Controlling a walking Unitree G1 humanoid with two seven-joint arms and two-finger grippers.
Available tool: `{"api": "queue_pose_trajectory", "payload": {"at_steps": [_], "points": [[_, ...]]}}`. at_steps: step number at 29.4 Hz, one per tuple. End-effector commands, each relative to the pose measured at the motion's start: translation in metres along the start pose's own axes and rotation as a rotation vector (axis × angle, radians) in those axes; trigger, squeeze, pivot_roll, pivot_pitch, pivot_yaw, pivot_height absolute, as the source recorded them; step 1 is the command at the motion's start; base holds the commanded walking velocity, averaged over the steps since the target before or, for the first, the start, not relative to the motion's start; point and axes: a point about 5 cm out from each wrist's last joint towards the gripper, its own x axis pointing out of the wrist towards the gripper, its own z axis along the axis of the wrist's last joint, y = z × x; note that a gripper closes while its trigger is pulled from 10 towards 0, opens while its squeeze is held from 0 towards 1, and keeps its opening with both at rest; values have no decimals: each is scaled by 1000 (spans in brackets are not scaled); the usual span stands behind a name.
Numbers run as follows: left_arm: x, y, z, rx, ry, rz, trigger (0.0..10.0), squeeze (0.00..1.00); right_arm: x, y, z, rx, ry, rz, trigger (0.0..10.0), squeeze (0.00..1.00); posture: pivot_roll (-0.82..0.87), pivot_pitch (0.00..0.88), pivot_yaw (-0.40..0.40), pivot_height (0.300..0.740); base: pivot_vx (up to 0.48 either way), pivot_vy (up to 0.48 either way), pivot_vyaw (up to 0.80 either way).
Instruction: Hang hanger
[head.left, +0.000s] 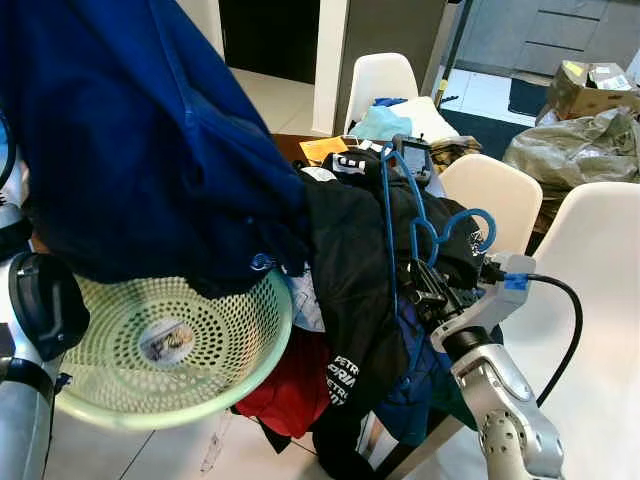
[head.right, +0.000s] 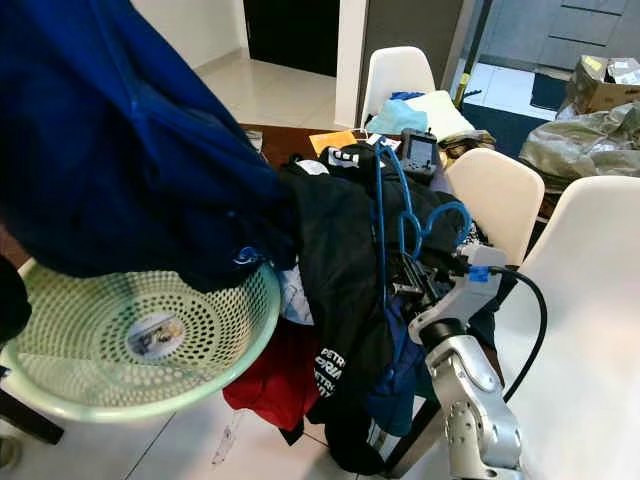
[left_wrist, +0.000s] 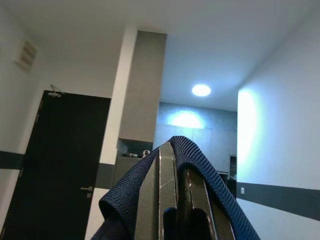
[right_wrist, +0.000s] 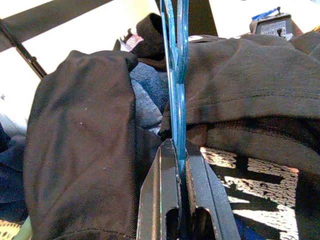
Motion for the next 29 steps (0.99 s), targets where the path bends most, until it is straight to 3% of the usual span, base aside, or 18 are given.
{"api": "queue_pose_trajectory", "payload": {"at_steps": [1,2,3,4,5,7,8,11,12,15,17,23,25,28,29], "points": [[-7,9,-1,94,14,45,0,0,-1,-3,-5,16,23,-12,10000,0,50,38,-41,740,0,0,0],[-7,9,-1,94,14,45,0,0,-1,-3,-5,16,23,-12,10000,0,50,38,-41,740,0,0,0],[-15,12,-19,229,118,51,0,0,-1,-4,-5,18,23,-11,10000,0,49,41,-39,740,0,0,0],[-15,12,-19,229,118,51,0,0,-1,-4,-5,18,23,-11,10000,0,49,41,-39,740,0,0,0],[-24,16,-39,329,228,49,0,0,-1,-4,-5,19,23,-12,10000,0,49,43,-39,740,0,0,0],[-24,16,-39,329,228,49,0,0,-1,-4,-5,19,23,-12,10000,0,49,43,-39,740,0,0,0],[-46,22,-79,456,445,19,0,0,-1,-4,-4,20,23,-14,10000,0,47,46,-39,740,0,0,0],[-52,23,-89,468,500,4,0,0,-1,-4,-4,20,22,-14,10000,0,47,46,-39,740,0,0,0],[-60,22,-101,508,560,-23,0,0,-1,-4,-4,21,23,-15,10000,0,46,49,-40,740,0,0,0],[-68,24,-111,566,616,-37,392,0,-1,-4,-4,21,23,-15,10000,0,44,51,-39,740,0,0,0],[-66,27,-109,581,605,-11,1333,0,-1,-4,-4,22,22,-15,10000,0,44,51,-39,740,0,0,0],[-56,30,-94,573,522,26,1451,0,-2,-4,-4,25,20,-17,10000,0,45,53,-36,740,0,0,0],[-43,37,-68,618,410,85,0,0,-2,-4,-4,28,20,-17,10000,0,47,54,-36,740,0,0,0],[-37,42,-53,656,353,124,0,0,-2,-4,-4,30,20,-17,10000,0,47,55,-35,740,0,0,0],[-30,46,-34,705,275,171,0,0,-2,-4,-4,32,19,-16,10000,0,46,55,-36,740,0,0,0]]}}
